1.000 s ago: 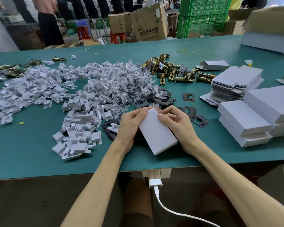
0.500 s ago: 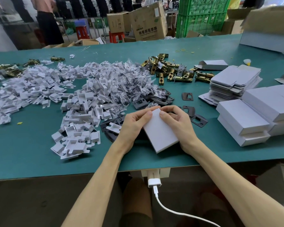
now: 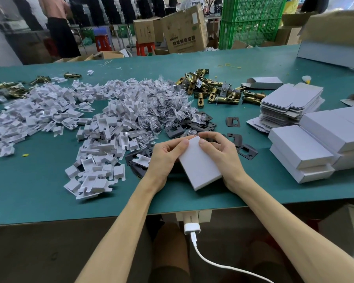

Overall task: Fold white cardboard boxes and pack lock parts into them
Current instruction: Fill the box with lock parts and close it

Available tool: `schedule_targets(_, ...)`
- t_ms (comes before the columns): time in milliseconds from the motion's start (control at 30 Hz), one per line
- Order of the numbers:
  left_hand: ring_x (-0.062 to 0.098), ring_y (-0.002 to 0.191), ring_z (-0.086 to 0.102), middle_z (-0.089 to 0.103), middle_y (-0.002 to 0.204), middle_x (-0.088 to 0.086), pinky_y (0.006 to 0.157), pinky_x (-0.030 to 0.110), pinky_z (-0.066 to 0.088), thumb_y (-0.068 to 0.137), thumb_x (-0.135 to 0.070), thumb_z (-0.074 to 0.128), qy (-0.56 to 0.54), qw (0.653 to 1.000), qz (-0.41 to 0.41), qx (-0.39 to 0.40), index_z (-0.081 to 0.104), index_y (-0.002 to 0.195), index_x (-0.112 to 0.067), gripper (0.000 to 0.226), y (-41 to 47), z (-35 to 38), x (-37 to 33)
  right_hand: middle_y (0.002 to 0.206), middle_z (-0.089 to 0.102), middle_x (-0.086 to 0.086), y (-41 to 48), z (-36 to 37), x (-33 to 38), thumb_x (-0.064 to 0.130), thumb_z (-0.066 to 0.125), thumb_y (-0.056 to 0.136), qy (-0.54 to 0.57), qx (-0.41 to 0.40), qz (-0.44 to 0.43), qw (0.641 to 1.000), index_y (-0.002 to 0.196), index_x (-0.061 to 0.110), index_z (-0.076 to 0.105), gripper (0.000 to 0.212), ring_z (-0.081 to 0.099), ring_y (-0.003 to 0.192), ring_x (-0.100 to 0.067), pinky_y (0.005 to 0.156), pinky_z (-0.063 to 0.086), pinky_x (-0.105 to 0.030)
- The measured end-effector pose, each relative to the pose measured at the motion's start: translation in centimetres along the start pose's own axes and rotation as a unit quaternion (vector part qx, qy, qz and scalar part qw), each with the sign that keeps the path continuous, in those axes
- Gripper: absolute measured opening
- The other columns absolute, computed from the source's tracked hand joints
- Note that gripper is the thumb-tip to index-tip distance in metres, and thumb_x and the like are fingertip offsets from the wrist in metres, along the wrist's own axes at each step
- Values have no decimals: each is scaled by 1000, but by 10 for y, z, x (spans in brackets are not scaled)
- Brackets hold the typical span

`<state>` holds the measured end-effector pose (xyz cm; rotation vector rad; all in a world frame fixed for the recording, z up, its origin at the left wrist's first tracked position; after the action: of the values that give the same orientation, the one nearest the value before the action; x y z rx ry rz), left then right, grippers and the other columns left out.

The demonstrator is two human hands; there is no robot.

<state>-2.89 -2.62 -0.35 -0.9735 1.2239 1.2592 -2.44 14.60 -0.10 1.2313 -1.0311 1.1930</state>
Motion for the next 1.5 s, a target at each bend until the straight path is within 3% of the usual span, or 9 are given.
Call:
schedule_targets(300, 26, 96, 60, 75, 112, 19, 90, 49, 47, 104, -18, 61, -8, 1000, -7, -9, 75, 121, -7, 25, -1, 2, -3, 96, 78, -7, 2, -1, -1, 25, 70, 96, 27, -26, 19, 999, 110, 17, 72, 15, 71, 79, -19, 66, 56, -36)
schedule_targets(700, 24, 110, 67, 73, 126, 11, 88, 36, 59, 102, -31, 60, 18, 999, 13, 23, 72, 128, -16, 32, -4, 7, -11, 92, 77, 0, 2, -8, 0, 24, 68, 97, 95, -76, 35, 992, 109, 15, 68, 15, 71, 76, -15, 58, 57, -28)
schedule_targets(800, 29, 116, 66, 72, 128, 9, 90, 37, 59, 103, -44, 58, 32, 999, 15, 30, 69, 132, -17, 41, -5, 9, -11, 92, 77, 2, 2, -9, 0, 26, 68, 97, 95, -78, 32, 992, 109, 18, 68, 15, 72, 76, -15, 59, 58, -29)
schedule_targets(867, 28, 123, 65, 71, 132, 4, 100, 47, 56, 98, -49, 63, 57, 998, 20, 35, 65, 137, -21, 48, -4, 9, -11, 92, 77, 3, 2, -9, 0, 26, 67, 98, 99, -84, 30, 991, 111, 18, 67, 16, 72, 78, -15, 61, 60, -30)
schedule_targets(933, 26, 126, 64, 68, 137, -1, 106, 54, 53, 86, -59, 73, 66, 997, 16, 48, 58, 143, -24, 69, -5, 9, -11, 92, 77, 4, 3, -9, 0, 27, 65, 100, 105, -96, 31, 989, 114, 18, 65, 17, 72, 79, -15, 64, 60, -31)
schedule_targets(1067, 16, 126, 65, 64, 140, -18, 101, 35, 55, 58, -81, 82, 74, 994, 3, 77, 48, 152, -27, 113, -7, 10, -15, 110, 71, -4, 5, -11, -3, 30, 59, 103, 120, -120, 66, 983, 118, 19, 61, 19, 70, 93, -19, 77, 60, -36)
schedule_targets(1200, 17, 131, 60, 54, 151, -17, 101, 29, 52, 49, -80, 87, 75, 991, -4, 110, 42, 156, -33, 125, -8, 11, -15, 118, 66, -8, 6, -11, -3, 29, 57, 104, 124, -131, 73, 981, 118, 20, 60, 17, 67, 99, -22, 82, 58, -41)
schedule_targets(1367, 17, 130, 60, 53, 151, -18, 92, 32, 55, 50, -69, 95, 81, 986, -18, 146, 34, 160, -39, 129, -9, 13, -12, 109, 67, -6, 5, -11, -3, 28, 57, 103, 123, -141, 75, 979, 116, 17, 61, 18, 68, 84, -13, 65, 58, -28)
schedule_targets(1500, 16, 132, 59, 55, 151, -10, 104, 35, 52, 53, -59, 98, 94, 981, -31, 166, 28, 160, -47, 128, -6, 11, -7, 108, 67, -8, 5, -10, -2, 28, 55, 104, 116, -141, 82, 980, 117, 13, 61, 21, 66, 86, -16, 68, 57, -30)
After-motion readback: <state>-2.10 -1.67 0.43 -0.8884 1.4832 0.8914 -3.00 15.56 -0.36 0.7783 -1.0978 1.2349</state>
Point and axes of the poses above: each hand's wrist, its own y-axis towards the middle knuckle, its own z-axis out of the palm, x = y × z, the point moved 3 cm from there along y, towards the middle knuckle
